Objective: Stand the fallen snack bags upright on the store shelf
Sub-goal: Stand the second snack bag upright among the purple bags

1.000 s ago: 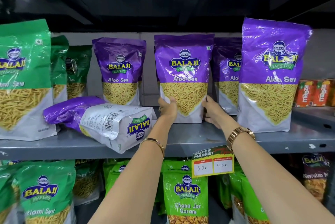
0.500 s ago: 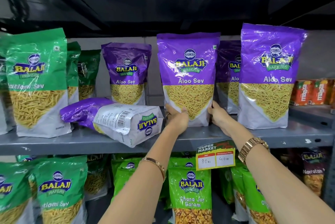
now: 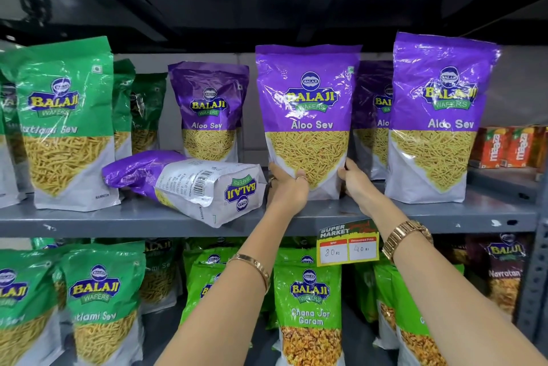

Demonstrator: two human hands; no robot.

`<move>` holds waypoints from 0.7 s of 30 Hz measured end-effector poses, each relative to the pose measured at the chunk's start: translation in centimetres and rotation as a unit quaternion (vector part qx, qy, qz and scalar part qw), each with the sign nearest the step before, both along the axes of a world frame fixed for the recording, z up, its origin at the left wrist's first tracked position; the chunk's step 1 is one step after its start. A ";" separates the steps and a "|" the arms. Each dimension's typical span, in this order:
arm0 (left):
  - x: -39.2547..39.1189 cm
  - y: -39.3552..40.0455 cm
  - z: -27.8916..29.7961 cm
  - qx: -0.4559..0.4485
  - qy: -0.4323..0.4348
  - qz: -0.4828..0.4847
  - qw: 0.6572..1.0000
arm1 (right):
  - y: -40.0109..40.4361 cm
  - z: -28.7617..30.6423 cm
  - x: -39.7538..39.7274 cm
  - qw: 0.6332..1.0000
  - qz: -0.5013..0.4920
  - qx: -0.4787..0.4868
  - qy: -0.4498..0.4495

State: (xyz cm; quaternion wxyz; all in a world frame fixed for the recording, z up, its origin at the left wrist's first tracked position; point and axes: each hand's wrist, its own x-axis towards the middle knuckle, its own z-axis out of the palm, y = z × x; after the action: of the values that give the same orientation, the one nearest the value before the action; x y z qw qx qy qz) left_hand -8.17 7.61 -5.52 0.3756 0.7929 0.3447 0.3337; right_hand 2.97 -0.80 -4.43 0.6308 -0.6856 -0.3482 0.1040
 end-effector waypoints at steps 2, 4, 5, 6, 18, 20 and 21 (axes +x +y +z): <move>-0.1 -0.1 0.0 0.002 -0.004 0.002 1.000 | -0.1 0.0 0.0 1.000 -0.003 -0.004 0.000; -0.2 -0.1 0.0 0.001 -0.006 0.001 1.000 | -0.1 0.0 -0.1 1.000 -0.001 0.005 0.004; -0.2 -0.2 0.0 0.000 -0.007 0.001 1.000 | -0.1 0.0 -0.1 1.000 0.001 0.009 0.005; -0.2 -0.2 0.1 -0.001 -0.008 0.000 1.000 | -0.1 0.0 -0.1 1.000 0.003 0.011 0.005; -0.8 -1.1 0.3 0.019 -0.102 -0.028 0.994 | 0.0 -0.1 0.0 1.000 -0.012 0.011 -0.016; -1.2 -1.7 0.4 0.036 -0.165 -0.040 0.985 | -0.2 -0.3 0.1 0.999 -0.024 0.031 -0.032; -1.4 -1.9 0.5 0.031 -0.189 -0.039 0.981 | -0.4 -0.4 0.0 0.997 -0.037 0.049 -0.039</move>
State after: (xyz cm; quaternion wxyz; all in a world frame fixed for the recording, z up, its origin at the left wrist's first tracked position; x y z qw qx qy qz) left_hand -9.54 5.73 -5.00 0.4220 0.7397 0.2257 0.4732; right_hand 3.00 -1.22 -4.85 0.6531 -0.6695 -0.3520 0.0365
